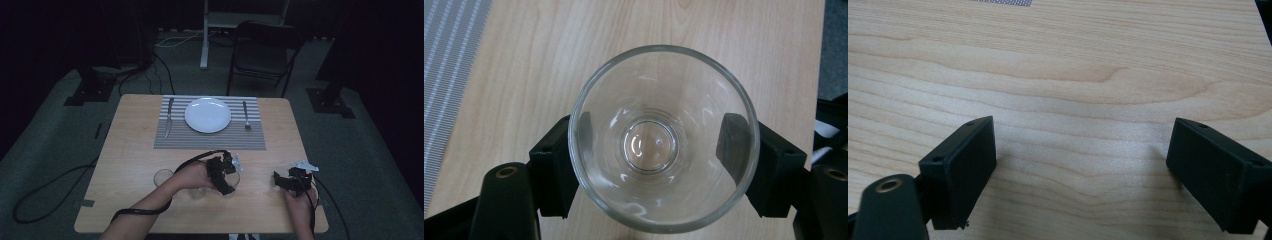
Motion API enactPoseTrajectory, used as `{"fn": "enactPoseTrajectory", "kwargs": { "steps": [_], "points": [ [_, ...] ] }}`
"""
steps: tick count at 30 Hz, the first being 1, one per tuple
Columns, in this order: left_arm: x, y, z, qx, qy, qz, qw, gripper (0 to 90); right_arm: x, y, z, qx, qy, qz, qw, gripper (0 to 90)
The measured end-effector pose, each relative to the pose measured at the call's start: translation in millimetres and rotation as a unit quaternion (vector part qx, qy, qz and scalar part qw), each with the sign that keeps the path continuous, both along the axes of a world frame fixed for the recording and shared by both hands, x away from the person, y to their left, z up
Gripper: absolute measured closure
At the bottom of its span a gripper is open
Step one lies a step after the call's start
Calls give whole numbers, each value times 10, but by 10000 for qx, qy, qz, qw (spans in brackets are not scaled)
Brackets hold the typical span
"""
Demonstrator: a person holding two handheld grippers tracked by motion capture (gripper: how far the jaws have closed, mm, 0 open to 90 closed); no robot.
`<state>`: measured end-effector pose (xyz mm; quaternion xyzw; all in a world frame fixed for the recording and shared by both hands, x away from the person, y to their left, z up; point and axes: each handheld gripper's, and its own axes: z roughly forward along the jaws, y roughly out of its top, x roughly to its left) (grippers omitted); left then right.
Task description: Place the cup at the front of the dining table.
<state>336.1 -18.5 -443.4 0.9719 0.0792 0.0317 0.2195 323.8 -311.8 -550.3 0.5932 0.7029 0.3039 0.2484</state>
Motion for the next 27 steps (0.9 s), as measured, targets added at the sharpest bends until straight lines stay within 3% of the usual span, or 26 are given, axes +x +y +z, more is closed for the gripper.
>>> {"fn": "enactPoseTrajectory", "kwargs": {
  "steps": [13, 27],
  "points": [
    [73, 22, 60, -164, -102, 292, 9994, 286, 0, 1, 0, 4, 2, -4, 10000, 124],
    [171, 109, 188, -289, -394, 675, 9965, 286, 0, -1, 1, -6, 2, 1, 10000, 124]
  ]
}}
